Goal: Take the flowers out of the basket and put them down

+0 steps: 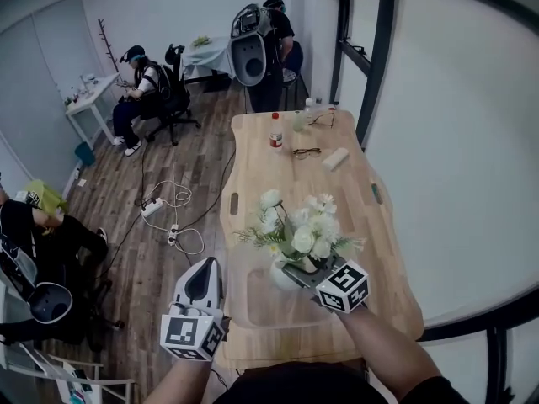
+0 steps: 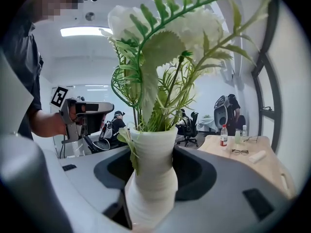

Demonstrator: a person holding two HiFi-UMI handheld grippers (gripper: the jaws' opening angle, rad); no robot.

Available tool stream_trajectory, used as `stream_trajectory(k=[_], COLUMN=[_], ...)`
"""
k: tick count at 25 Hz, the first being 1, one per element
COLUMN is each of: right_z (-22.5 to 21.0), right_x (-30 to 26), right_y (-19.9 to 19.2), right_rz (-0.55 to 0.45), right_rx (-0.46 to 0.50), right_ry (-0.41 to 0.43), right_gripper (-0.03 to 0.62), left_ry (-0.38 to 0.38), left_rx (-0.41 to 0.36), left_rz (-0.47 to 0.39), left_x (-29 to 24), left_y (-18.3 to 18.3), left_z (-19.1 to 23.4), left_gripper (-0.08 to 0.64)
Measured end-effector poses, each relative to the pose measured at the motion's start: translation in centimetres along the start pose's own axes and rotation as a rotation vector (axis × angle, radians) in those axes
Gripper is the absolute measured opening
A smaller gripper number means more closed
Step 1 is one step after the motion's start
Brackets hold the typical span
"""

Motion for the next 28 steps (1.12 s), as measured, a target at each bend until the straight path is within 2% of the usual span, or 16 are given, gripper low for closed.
stream_trajectory(k=[14, 28], right_z=[-0.2, -3.9], right_x=[4.1, 10.4], right_y=[2.8, 3.8], right_rz=[-0.029, -0.068], right_rx=[0.038, 0.030], right_ry=[0.006, -0.112], right_gripper=[0.252, 0.252], left_ry=[-0.018, -0.081], left_rx=[-0.014, -0.027], left_rz=[-0.020, -0.015], left_x=[-0.2, -2.3], left_y=[1.1, 1.1], left_z=[-2.3, -6.6], left_gripper=[0.005, 0.005])
Point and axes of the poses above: the fingertips, and each gripper's own axes: x backward along the fingers, z to its left, y out of its top, the point moved 7 cm from there along x, backward along the fingers, and after that the axes turned 5 degrees about -x, right-handed, at the moved point
